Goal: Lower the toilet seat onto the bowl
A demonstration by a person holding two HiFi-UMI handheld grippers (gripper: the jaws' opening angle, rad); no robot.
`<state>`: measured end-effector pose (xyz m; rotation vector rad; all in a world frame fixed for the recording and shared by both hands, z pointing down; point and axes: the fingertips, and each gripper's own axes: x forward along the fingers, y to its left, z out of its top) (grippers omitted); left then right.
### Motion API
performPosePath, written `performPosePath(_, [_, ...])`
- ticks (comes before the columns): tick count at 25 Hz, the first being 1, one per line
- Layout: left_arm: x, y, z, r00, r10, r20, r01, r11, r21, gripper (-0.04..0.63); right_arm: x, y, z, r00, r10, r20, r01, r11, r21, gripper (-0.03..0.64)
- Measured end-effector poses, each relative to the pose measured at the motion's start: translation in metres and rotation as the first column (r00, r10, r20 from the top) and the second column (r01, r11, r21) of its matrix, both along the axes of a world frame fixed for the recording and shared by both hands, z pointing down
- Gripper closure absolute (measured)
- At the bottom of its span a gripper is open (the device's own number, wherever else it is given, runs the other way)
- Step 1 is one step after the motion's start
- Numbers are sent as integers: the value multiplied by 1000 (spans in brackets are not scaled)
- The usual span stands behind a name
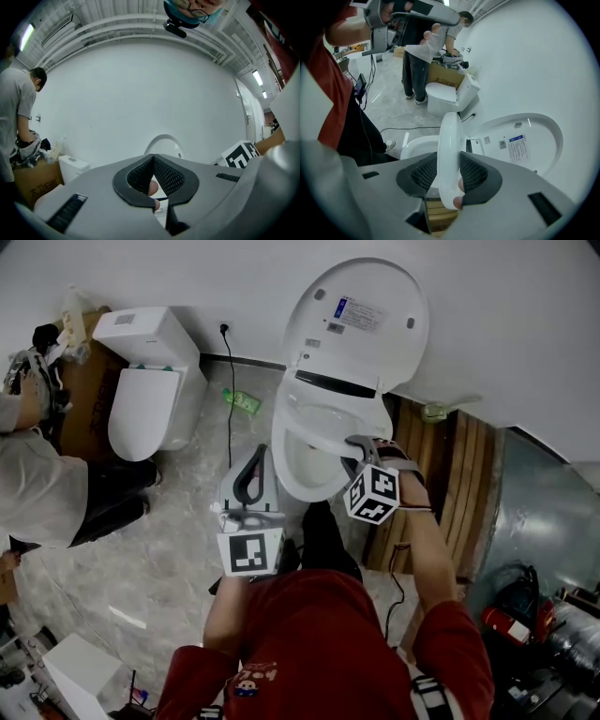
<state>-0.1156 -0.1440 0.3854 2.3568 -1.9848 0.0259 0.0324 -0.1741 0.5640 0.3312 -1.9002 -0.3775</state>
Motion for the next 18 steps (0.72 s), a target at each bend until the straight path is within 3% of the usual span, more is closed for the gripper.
performPosePath(7, [-2, 16, 18, 999, 35, -10, -35, 999, -7, 586, -3, 26, 24, 999, 5, -43, -6, 1000, -18, 476])
performPosePath(18, [-9, 26, 50, 998, 42, -35, -44, 997, -57, 586, -5, 61, 73, 996, 1, -84, -14, 989, -150, 433])
